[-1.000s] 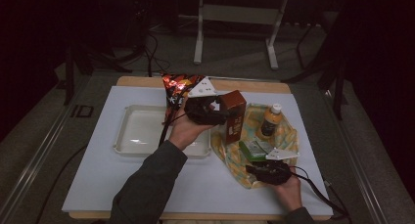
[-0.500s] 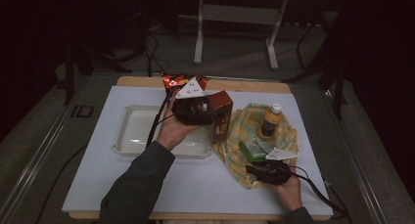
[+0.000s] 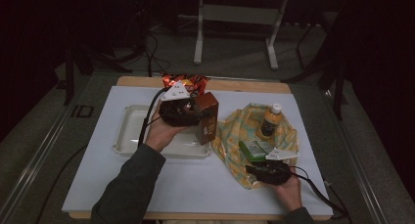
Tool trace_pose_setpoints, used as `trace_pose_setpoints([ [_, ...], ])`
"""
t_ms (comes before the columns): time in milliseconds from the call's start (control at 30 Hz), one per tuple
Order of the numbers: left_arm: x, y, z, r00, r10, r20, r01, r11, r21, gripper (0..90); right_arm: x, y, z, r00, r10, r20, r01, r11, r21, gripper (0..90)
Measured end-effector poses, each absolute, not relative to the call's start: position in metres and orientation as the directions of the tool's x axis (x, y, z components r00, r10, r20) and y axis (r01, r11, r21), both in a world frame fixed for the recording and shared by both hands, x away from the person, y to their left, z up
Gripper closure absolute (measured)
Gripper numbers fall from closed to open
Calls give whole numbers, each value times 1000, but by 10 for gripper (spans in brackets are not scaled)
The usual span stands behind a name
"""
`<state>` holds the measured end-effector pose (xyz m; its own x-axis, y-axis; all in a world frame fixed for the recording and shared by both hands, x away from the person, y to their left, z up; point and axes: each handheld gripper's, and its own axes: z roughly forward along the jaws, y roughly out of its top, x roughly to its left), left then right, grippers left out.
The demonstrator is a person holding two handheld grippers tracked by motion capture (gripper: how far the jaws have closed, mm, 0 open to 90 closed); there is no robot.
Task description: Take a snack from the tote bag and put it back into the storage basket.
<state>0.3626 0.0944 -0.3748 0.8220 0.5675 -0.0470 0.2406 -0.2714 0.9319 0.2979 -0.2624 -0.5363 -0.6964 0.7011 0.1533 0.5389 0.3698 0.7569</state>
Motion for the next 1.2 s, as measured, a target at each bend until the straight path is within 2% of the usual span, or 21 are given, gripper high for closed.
trace_pose_setpoints([
  [267, 362, 113, -380, 817, 572, -70, 256, -251, 933, 422, 298, -262, -536, -696, 701, 154, 540, 369, 757, 575],
  [833, 356, 144, -390, 786, 618, -21, 261, -299, 918, 422, 298, -262, -536, -696, 702, 154, 540, 371, 755, 575],
  [1200, 352, 163, -394, 778, 628, -20, 279, -317, 907, 422, 298, -262, -536, -695, 702, 156, 542, 369, 755, 574],
])
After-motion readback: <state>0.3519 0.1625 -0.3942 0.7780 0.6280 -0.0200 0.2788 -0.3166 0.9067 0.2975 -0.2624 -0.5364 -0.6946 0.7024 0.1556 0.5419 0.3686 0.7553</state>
